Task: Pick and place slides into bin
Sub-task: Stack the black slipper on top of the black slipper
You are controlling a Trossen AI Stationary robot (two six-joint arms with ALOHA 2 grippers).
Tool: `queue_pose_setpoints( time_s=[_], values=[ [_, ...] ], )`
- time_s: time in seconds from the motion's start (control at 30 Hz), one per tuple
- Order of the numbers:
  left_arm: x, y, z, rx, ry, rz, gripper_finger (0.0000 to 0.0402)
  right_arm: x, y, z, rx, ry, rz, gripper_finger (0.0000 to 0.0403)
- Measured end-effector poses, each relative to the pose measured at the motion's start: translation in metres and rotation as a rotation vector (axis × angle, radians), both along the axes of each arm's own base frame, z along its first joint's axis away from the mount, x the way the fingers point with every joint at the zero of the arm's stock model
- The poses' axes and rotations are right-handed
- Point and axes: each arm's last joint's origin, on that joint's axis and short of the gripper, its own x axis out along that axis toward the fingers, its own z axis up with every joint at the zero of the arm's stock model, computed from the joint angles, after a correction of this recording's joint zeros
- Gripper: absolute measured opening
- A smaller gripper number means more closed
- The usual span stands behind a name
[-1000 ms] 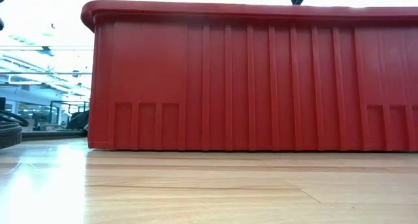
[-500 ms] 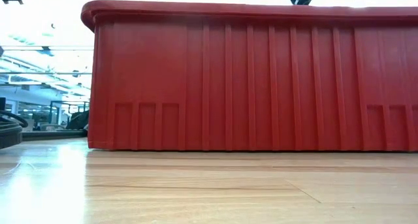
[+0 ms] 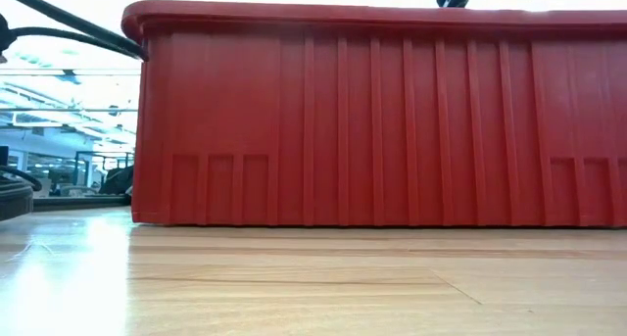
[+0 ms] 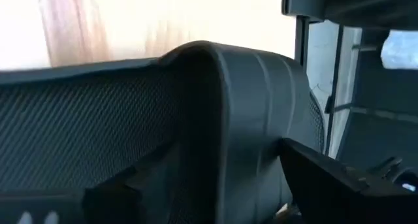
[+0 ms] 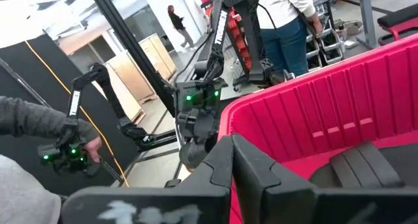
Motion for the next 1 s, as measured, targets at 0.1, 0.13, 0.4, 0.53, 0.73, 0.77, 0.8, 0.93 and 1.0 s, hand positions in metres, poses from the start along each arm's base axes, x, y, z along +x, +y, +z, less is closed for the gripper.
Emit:
queue_pose_setpoints(
  time_s=[0.1,0.13,0.4,0.53,0.73,0.77,0.8,0.93,1.0],
  values=[
    [0.004,-0.002,-0.005,-0.006,-0.011,-0.029,0.0237,0.0,0.0,0.0,-0.001,0.0,-0.004,0.0],
    [0.005,-0.003,-0.006,-0.011,-0.02,-0.046,0.0226,0.0,0.0,0.0,0.0,0.001,-0.004,0.0],
    [0.012,-0.006,-0.006,-0.042,-0.147,-0.153,0.0029,0.0,0.0,0.0,-0.003,0.0,-0.006,0.0],
    [0.017,-0.005,-0.003,-0.067,-0.173,-0.138,0.0015,0.0,0.0,0.0,-0.008,-0.001,-0.006,0.0],
    [0.028,-0.012,0.022,-0.1,-0.265,-0.128,0.0006,0.0,0.0,0.0,-0.028,-0.006,-0.005,0.0],
    [0.029,-0.013,0.028,-0.101,-0.276,-0.125,0.0005,0.0,0.0,0.0,-0.029,-0.006,-0.005,0.0],
    [0.03,-0.015,0.035,-0.107,-0.293,-0.123,0.0004,0.0,0.0,0.0,-0.03,-0.006,-0.005,0.0],
    [0.035,-0.023,0.067,-0.135,-0.33,-0.112,0.0004,0.0,0.0,0.0,-0.05,-0.01,-0.002,0.0],
    [0.033,-0.027,0.084,-0.124,-0.313,-0.118,0.0003,0.0,0.0,0.0,-0.051,-0.011,-0.002,0.0]
  ],
)
